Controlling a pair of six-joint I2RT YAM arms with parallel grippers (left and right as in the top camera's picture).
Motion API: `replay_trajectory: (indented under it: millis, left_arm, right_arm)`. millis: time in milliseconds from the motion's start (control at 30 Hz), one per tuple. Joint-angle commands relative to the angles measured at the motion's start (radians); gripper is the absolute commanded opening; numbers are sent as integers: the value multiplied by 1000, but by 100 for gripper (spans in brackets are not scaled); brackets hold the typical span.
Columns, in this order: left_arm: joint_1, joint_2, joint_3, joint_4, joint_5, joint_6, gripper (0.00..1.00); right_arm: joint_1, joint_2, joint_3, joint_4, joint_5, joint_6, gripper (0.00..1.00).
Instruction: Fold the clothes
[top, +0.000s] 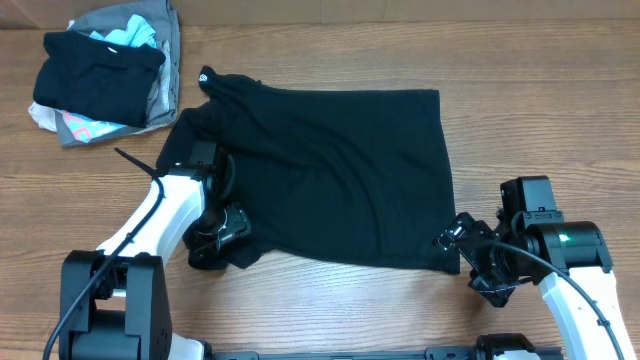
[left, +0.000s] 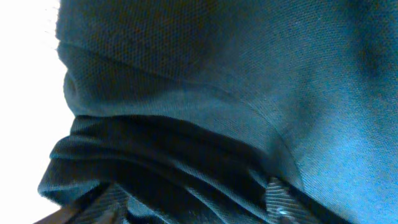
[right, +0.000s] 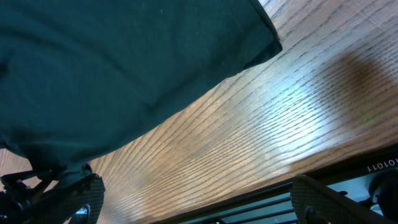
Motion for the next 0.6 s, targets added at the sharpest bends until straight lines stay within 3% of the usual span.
replay_trajectory:
  millis: [0,100,267,400,567]
  left_arm:
    - [5,8,-43,10,-18,-6,66]
    - [5,8,-63,7,-19,-5,59]
    - [5,8,-82,-20,-22,-4,26]
    - [5,5,-82,-58,-22,3,25]
    - [5,5,-82,-95,-19,3,24]
  right_arm:
    - [3,0,10,2,13,-7,100]
    - [3,0,10,2,13,-6,100]
    - [3,0,6,10,52,0,100]
    - [3,4,-24,60,81,13,100]
    - [3,56,-71,119,76,31,91]
